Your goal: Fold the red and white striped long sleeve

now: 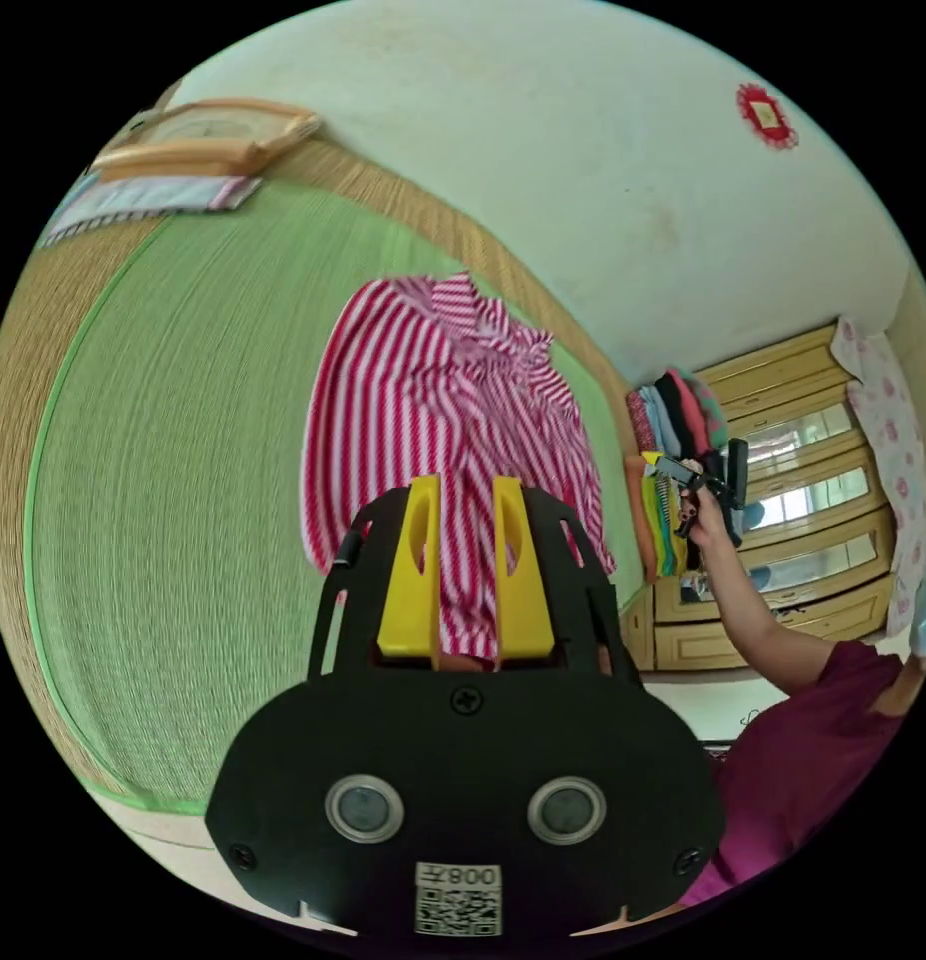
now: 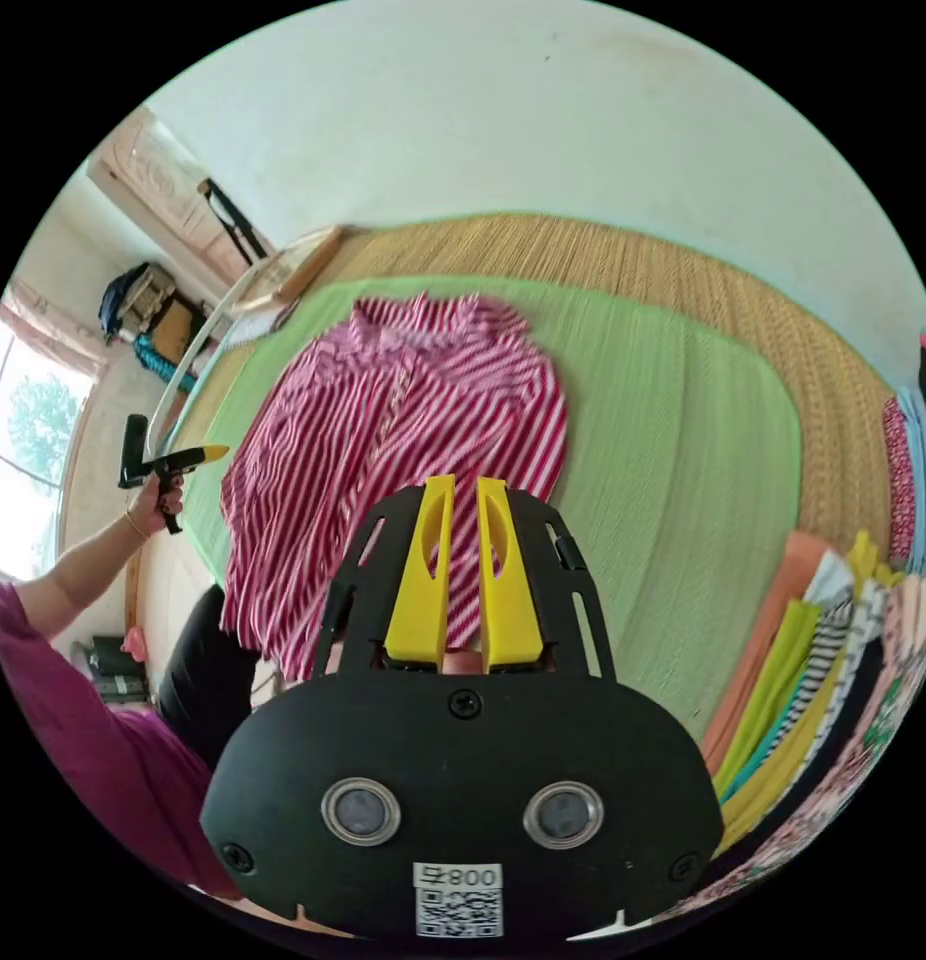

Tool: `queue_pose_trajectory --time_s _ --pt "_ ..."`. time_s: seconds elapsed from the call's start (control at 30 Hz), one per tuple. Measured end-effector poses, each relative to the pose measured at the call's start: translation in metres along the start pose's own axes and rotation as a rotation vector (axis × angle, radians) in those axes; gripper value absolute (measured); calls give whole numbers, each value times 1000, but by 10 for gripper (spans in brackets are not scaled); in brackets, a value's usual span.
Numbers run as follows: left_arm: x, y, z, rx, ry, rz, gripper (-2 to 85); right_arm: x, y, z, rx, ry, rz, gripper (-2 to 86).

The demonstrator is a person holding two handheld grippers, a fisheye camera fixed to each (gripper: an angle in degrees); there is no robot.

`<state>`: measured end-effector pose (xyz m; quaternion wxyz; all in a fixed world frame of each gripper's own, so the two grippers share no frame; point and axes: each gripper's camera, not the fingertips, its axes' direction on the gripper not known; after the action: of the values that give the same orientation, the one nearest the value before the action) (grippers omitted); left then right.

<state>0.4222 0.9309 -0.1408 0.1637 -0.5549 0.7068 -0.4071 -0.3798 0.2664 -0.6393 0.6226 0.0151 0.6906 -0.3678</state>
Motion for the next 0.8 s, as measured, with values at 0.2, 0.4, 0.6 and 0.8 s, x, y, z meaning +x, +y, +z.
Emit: queue_pose_trajectory --time_s 0.2,0.4,0.6,0.8 --pt "14 91 9 -46 -212 8 88 -77 67 77 -187 26 -83 68" --pt "39 111 42 -116 -354 67 38 -115 44 112 -239 105 -101 57" --pt "54 145 10 -77 -454 99 13 -118 28 105 -284 116 -104 13" --pt "9 190 -123 220 -532 -90 25 -27 33 4 -181 398 75 9"
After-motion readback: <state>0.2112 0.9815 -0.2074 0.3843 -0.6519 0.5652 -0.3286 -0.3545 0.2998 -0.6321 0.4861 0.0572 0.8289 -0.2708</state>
